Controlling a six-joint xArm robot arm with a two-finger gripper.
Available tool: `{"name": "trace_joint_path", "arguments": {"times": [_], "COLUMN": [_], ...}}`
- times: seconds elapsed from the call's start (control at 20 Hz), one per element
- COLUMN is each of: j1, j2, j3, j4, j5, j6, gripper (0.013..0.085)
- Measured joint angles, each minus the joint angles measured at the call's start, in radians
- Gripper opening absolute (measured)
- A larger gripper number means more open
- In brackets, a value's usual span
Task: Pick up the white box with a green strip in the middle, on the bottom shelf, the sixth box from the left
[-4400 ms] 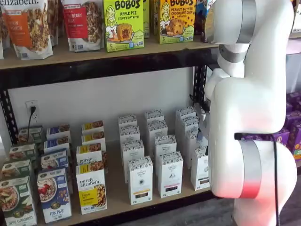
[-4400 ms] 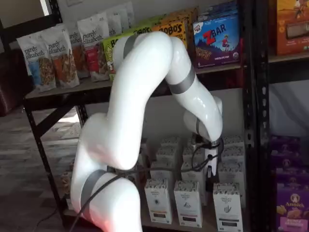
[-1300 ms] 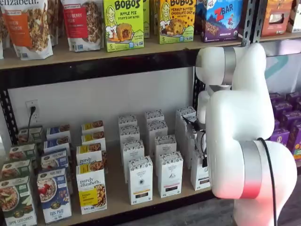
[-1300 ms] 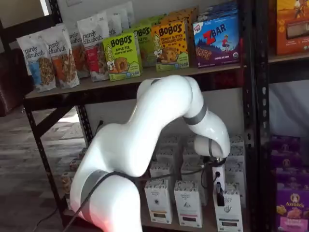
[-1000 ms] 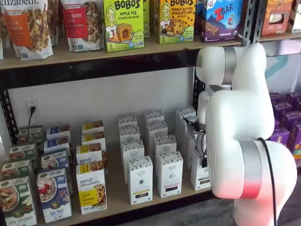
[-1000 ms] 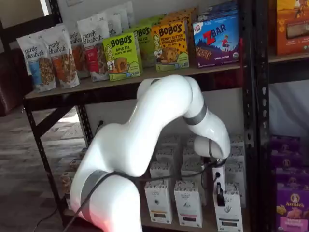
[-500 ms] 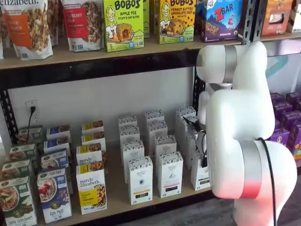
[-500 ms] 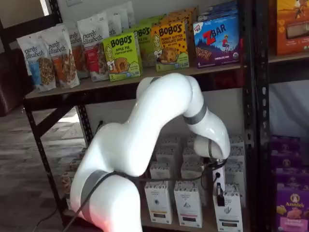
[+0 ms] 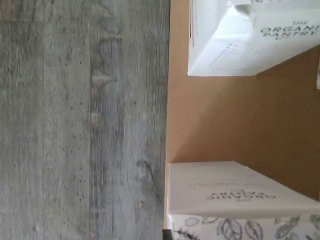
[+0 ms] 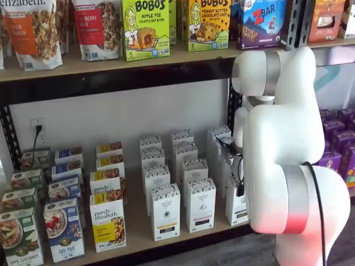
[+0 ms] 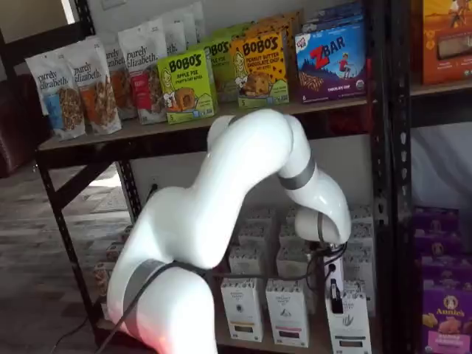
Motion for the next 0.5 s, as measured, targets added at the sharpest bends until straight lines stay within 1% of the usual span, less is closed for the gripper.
{"name": "trace_joint_path", "arguments": {"times": [0.1, 0.25, 0.4, 0.5], "j1": [0.000, 0.000, 0.003, 0.009], "j2": [-0.014, -0.043, -0.106, -0.161], "j3": [0.024, 0.067, 0.161, 0.232], "j4": [-0.010, -0.011, -0.019, -0.014], "j5": [-0.015, -0.028, -0.066, -0.074], "j6": [0.008, 0.011, 0.021, 0.022], "gripper": [0.0490, 0.0490, 0.0490, 0.0490]}}
